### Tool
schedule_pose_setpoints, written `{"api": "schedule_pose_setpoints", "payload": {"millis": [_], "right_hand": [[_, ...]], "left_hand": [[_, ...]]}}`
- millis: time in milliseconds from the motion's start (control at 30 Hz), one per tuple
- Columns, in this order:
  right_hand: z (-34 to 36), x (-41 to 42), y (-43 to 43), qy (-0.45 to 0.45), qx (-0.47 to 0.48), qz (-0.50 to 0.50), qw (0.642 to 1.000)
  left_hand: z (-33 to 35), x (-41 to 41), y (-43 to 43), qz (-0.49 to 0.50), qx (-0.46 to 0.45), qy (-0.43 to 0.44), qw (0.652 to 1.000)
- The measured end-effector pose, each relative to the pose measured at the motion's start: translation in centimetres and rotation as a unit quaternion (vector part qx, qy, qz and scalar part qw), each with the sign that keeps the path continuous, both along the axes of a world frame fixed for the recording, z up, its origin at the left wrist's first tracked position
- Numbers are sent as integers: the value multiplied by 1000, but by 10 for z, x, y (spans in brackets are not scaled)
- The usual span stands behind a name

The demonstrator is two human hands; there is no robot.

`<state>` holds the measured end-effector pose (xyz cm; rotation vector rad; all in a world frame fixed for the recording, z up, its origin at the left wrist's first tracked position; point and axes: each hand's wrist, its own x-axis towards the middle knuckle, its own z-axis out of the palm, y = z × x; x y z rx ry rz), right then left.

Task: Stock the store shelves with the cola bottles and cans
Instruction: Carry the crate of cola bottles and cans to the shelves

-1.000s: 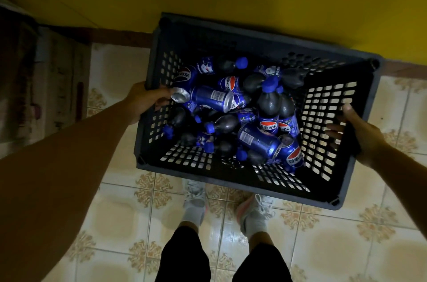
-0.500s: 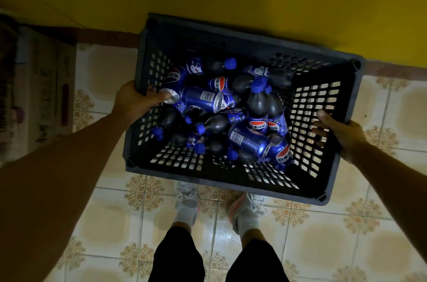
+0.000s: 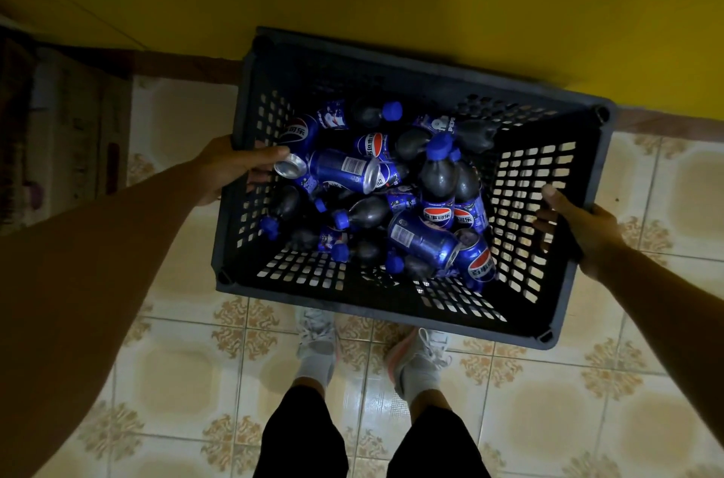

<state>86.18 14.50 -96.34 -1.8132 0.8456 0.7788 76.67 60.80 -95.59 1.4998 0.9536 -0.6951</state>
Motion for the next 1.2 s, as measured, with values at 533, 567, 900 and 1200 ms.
{"api": "schedule_pose_setpoints", "payload": {"millis": [533,567,900,1200], "right_hand": [[-3,0,-5,7,-8,31,999],[-2,-1,-4,7,-10,29,1000],[45,-21,-1,-14,-15,13,1000],[163,-50,-8,-19,-31,5,999]], "left_hand": [[-12,-10,-9,47,88,-38,994],[-12,-12,-9,59,94,-34,993],[26,-43,-19,118,130,-25,984],[149,-62,-26,75,152,-30,985]]}}
